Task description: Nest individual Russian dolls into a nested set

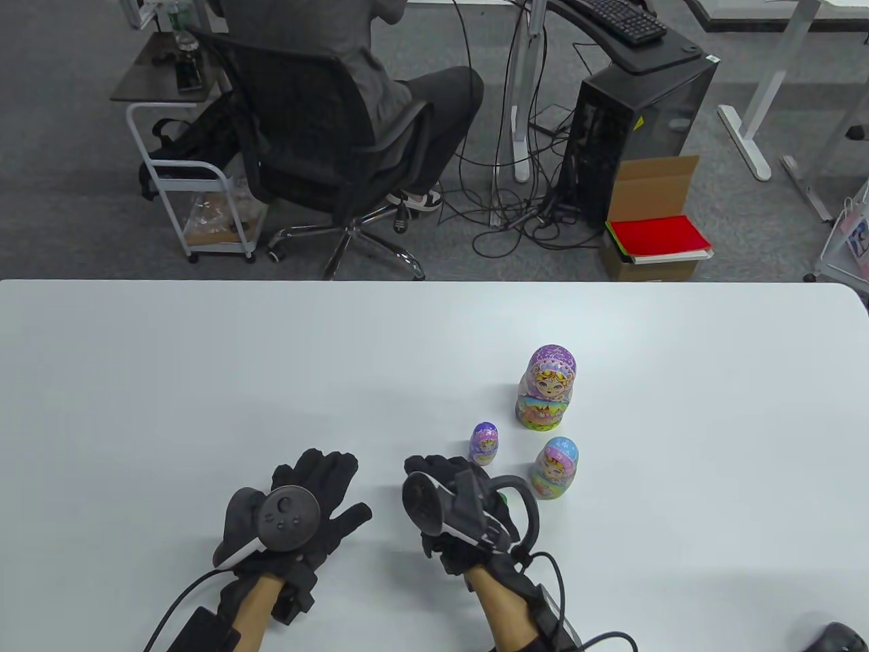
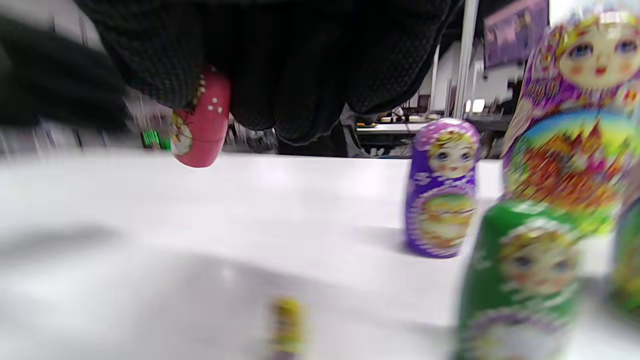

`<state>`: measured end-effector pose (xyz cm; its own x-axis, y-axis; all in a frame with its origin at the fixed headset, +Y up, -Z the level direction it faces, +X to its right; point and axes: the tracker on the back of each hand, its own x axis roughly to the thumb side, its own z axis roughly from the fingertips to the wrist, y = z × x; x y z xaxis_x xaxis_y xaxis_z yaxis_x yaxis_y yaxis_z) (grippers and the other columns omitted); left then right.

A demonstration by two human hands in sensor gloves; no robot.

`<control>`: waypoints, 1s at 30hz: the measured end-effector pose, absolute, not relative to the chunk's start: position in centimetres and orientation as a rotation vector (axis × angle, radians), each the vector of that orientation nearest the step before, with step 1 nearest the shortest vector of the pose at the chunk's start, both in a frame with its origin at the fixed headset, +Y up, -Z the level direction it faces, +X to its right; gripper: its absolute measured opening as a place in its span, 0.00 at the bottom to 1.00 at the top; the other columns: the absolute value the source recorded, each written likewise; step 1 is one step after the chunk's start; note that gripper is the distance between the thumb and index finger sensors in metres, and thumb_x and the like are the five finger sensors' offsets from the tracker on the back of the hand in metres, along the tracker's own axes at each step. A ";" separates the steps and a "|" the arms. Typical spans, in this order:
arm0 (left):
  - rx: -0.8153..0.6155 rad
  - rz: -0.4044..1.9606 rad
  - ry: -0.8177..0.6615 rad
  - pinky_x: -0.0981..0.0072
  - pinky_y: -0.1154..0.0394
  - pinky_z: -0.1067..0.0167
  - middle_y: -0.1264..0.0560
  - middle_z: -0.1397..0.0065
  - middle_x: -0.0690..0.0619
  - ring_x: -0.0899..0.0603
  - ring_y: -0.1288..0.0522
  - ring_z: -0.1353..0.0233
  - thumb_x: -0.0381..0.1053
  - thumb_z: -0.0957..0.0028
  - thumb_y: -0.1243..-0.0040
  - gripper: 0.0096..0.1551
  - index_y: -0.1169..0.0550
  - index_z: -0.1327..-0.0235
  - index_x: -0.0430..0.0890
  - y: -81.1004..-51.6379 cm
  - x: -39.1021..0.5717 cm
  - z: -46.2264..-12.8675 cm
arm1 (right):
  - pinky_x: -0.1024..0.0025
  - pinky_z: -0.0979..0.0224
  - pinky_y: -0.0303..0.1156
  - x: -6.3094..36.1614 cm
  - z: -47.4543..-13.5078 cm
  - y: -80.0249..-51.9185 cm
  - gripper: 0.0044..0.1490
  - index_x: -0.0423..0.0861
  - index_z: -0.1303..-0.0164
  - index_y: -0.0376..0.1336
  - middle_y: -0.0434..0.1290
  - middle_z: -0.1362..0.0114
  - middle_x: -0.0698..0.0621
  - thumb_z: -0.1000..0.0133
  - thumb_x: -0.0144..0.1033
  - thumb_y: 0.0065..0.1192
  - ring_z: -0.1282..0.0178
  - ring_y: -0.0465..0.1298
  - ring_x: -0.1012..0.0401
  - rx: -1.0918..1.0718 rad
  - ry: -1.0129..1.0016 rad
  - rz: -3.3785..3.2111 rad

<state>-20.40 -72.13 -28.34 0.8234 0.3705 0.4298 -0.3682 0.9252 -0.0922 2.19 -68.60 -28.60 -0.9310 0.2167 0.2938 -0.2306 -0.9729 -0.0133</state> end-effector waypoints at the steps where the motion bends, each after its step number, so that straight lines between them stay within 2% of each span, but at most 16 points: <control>1: -0.009 0.382 -0.479 0.21 0.46 0.34 0.38 0.15 0.34 0.25 0.42 0.20 0.68 0.42 0.48 0.52 0.44 0.12 0.40 -72.0 -20.0 -28.1 | 0.55 0.20 0.73 2.6 -28.1 -68.6 0.30 0.57 0.27 0.60 0.71 0.25 0.58 0.37 0.54 0.66 0.28 0.78 0.60 0.419 -0.057 2.798; 4: 0.044 0.322 -0.514 0.24 0.40 0.33 0.35 0.16 0.36 0.28 0.36 0.22 0.67 0.43 0.45 0.52 0.42 0.14 0.40 -71.5 -18.8 -27.3 | 0.55 0.20 0.73 3.0 -27.1 -69.0 0.30 0.57 0.26 0.60 0.71 0.25 0.58 0.37 0.54 0.66 0.28 0.78 0.59 0.438 -0.039 2.707; 9: 0.148 0.285 -0.570 0.31 0.32 0.37 0.23 0.26 0.41 0.34 0.24 0.30 0.64 0.46 0.40 0.45 0.31 0.21 0.40 -71.0 -17.6 -26.4 | 0.55 0.20 0.72 3.0 -26.6 -69.9 0.30 0.57 0.26 0.60 0.71 0.25 0.58 0.37 0.54 0.65 0.28 0.77 0.60 0.453 0.021 2.634; 12: 0.122 0.269 -0.581 0.31 0.31 0.37 0.22 0.28 0.42 0.34 0.23 0.32 0.64 0.47 0.38 0.44 0.29 0.23 0.40 -71.1 -17.5 -26.4 | 0.55 0.20 0.72 3.1 -26.5 -70.1 0.30 0.57 0.26 0.60 0.71 0.25 0.58 0.36 0.54 0.65 0.28 0.77 0.59 0.461 0.062 2.534; 18: 0.146 0.294 -0.604 0.35 0.28 0.40 0.17 0.35 0.44 0.37 0.19 0.37 0.61 0.47 0.37 0.37 0.23 0.31 0.41 -71.1 -17.8 -26.5 | 0.55 0.20 0.72 3.2 -26.5 -70.2 0.30 0.56 0.26 0.59 0.71 0.25 0.57 0.36 0.54 0.64 0.28 0.77 0.59 0.470 0.105 2.441; 25: 0.127 0.285 -0.643 0.43 0.22 0.45 0.17 0.36 0.44 0.37 0.19 0.39 0.61 0.47 0.37 0.35 0.21 0.32 0.42 -71.2 -17.7 -26.5 | 0.55 0.21 0.73 3.5 -27.1 -71.3 0.31 0.56 0.25 0.59 0.71 0.26 0.56 0.36 0.54 0.63 0.30 0.77 0.59 0.486 0.238 2.348; 30: 0.105 0.302 -0.653 0.47 0.20 0.48 0.16 0.37 0.43 0.38 0.18 0.41 0.59 0.47 0.36 0.35 0.21 0.32 0.40 -71.3 -17.7 -26.5 | 0.54 0.22 0.73 3.2 -27.0 -71.4 0.31 0.55 0.25 0.59 0.71 0.26 0.56 0.36 0.54 0.64 0.30 0.77 0.59 0.493 0.233 2.372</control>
